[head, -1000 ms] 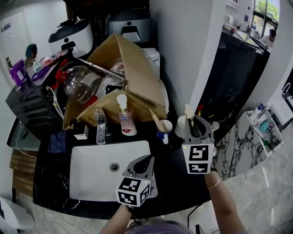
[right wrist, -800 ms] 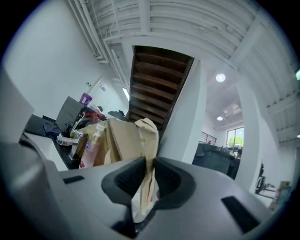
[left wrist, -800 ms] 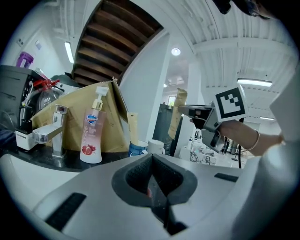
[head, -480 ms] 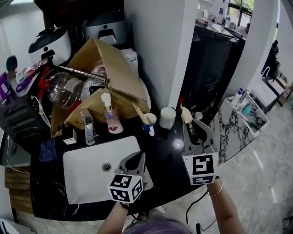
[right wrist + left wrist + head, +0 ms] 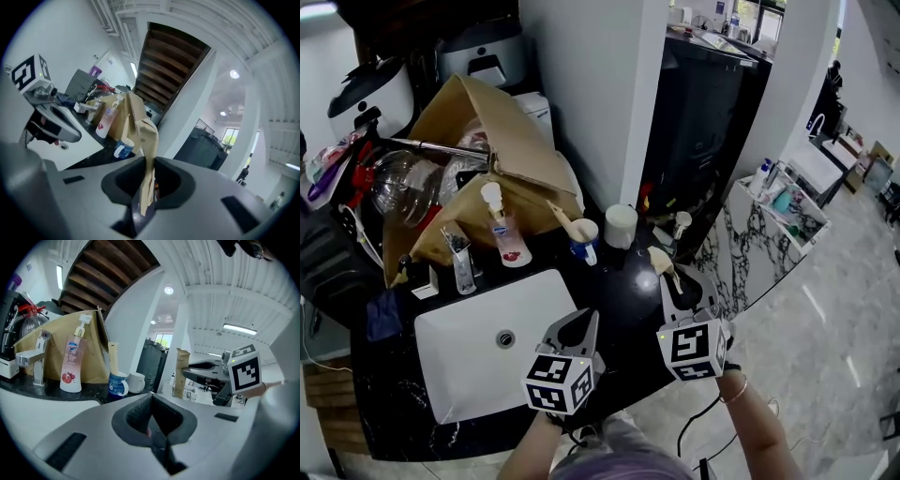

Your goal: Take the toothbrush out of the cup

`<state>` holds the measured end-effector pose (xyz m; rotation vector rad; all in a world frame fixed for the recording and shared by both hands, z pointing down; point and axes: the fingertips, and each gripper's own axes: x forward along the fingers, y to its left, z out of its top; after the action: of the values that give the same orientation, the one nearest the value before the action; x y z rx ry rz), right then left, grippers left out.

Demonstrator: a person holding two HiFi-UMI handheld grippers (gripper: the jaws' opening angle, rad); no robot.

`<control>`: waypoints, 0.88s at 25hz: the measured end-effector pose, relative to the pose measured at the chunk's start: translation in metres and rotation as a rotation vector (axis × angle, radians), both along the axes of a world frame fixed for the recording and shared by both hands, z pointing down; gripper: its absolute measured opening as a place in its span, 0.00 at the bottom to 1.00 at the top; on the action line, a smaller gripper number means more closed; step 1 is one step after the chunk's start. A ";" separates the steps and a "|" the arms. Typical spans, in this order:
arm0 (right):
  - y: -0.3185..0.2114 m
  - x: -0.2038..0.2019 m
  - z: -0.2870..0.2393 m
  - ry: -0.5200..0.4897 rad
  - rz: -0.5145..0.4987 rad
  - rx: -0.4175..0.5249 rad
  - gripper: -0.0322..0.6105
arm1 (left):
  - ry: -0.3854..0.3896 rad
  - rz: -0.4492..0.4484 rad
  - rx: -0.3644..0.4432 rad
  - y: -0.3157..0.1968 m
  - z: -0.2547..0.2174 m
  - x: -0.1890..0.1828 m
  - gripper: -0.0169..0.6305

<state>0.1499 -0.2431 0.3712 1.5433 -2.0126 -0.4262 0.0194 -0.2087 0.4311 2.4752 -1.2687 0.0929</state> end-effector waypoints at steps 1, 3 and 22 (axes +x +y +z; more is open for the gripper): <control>0.000 -0.001 0.007 0.013 0.002 -0.017 0.15 | 0.001 0.002 -0.005 0.001 0.002 0.000 0.03; -0.003 -0.004 0.021 0.022 -0.001 -0.054 0.15 | 0.004 -0.001 -0.013 0.001 0.005 -0.003 0.03; -0.049 -0.076 0.127 0.165 -0.156 -0.296 0.16 | 0.020 -0.132 -0.079 -0.021 0.029 -0.052 0.03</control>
<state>0.0744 -0.2917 0.4985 1.1416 -1.9718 -0.2890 -0.0331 -0.2297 0.4601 2.3138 -1.3886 0.0833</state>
